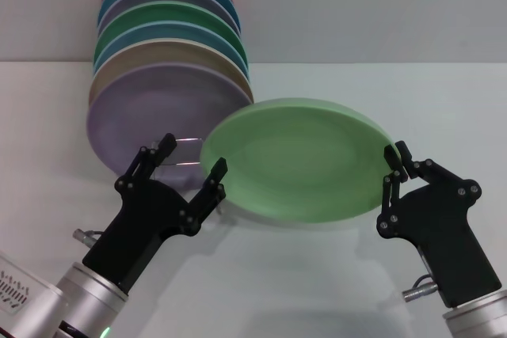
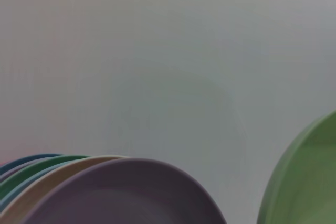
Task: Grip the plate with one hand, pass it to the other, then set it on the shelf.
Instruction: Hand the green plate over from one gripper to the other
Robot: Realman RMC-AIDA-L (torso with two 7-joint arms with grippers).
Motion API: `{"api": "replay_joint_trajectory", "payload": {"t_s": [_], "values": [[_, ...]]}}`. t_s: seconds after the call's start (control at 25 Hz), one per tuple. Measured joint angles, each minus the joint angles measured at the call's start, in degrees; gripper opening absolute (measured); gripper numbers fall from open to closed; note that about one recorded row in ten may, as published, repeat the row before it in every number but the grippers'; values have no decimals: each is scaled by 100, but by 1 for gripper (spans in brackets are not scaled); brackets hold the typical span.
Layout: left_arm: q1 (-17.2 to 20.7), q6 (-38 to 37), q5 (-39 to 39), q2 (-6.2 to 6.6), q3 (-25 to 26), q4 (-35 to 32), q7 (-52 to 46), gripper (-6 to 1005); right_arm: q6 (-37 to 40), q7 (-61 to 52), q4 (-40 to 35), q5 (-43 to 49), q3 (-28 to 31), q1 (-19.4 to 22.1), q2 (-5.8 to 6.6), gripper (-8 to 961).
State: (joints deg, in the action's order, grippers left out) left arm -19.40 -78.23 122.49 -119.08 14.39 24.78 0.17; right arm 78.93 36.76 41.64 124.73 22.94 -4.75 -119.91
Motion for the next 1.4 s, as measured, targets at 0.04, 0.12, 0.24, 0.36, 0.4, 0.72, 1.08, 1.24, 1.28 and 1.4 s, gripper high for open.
{"api": "replay_joint_trajectory", "payload": {"t_s": [0.04, 0.12, 0.24, 0.36, 0.4, 0.72, 1.08, 1.24, 1.28, 1.4], "values": [[3, 0, -2, 0, 2, -1, 0, 758, 0, 26, 16, -41, -31, -1, 0, 44], [4, 1, -4, 0, 3, -4, 0, 757, 1, 39, 32, -69, -61, -1, 1, 45], [2, 1, -6, 0, 2, -15, 0, 757, 2, 44, 69, -95, -101, 11, 3, 46], [0, 1, -6, 0, 2, -26, 0, 757, -2, 46, 84, -105, -110, 15, 3, 47], [0, 1, -6, 0, 2, -26, 0, 718, -2, 46, 84, -105, -110, 15, 3, 47], [-3, 18, -5, 0, 1, -35, 1, 568, -23, 50, 117, -111, -159, 13, 3, 49], [-3, 18, 9, 0, 1, -31, 0, 570, -36, 50, 134, -118, -177, 9, 3, 52], [1, 18, 26, 0, 1, -40, 1, 493, -43, 50, 142, -118, -191, 6, 3, 53], [3, 19, 27, 0, 1, -39, 1, 454, -44, 50, 143, -118, -194, 4, 3, 53], [7, 18, 29, 0, 2, -35, 0, 358, -45, 50, 143, -118, -195, 0, 3, 54]]}}
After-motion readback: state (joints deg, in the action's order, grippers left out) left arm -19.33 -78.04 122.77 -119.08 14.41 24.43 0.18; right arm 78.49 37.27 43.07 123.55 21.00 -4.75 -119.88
